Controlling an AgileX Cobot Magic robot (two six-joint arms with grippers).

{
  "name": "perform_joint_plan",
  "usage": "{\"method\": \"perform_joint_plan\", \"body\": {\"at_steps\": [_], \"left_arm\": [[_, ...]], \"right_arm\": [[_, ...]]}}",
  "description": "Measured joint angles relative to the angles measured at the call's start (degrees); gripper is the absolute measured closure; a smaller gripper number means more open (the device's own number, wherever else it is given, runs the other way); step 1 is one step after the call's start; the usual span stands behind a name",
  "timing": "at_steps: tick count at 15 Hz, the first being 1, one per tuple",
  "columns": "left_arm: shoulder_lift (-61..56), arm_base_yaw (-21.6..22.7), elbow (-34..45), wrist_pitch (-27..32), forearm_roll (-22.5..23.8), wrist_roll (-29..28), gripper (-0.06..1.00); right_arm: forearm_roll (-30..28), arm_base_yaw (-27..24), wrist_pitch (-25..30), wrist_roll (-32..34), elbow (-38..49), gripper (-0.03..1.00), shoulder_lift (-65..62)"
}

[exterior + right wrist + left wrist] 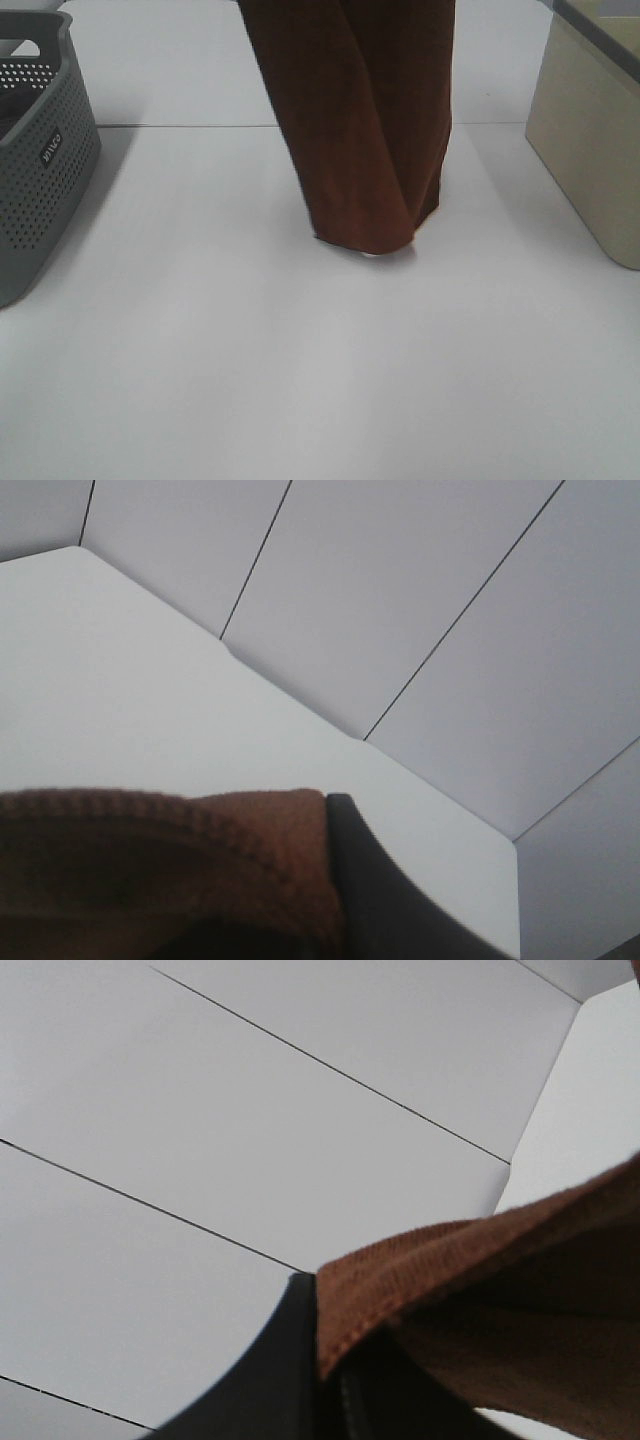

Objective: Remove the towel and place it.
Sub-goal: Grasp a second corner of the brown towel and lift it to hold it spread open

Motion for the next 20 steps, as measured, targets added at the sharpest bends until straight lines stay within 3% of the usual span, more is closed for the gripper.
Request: {"method": "perform_joint_plan", "body": {"at_steps": [5,9,10,11,13,14,17,20], "left_arm": [[5.2,6.6,0.0,-12.2,-0.4,0.0,0.94],[8.6,10.7,0.0,-22.3,-0.9,0.0,0.94],[10.0,12.1,0.0,-26.1,-1.4,0.0,0.94],[13.3,15.1,0.0,-35.6,-2.1,-0.1,0.94],[17.5,17.1,-0.4,-45.5,-4.1,-0.1,0.94],[18.8,17.6,-1.1,-47.3,-5.2,-0.1,0.94],[28.2,19.5,-11.6,-51.2,-11.8,-0.1,0.94],[38.8,19.8,-30.5,-49.8,-14.2,-0.5,0.94]], "right_arm": [[-8.0,0.0,-10.1,3.4,0.0,0.96,5.8],[-9.1,-0.9,-19.3,6.2,0.0,0.96,9.7],[-9.1,-1.8,-21.1,7.7,0.0,0.96,10.8],[-8.4,-4.5,-26.5,11.4,0.0,0.96,12.9],[-6.4,-7.2,-33.4,14.6,0.0,0.96,14.9],[-5.9,-7.8,-35.4,15.1,0.0,0.96,15.4],[-3.1,-10.5,-43.8,16.5,-1.4,0.96,18.6],[-1.2,-12.4,-46.4,16.6,-5.6,0.96,21.2]]}}
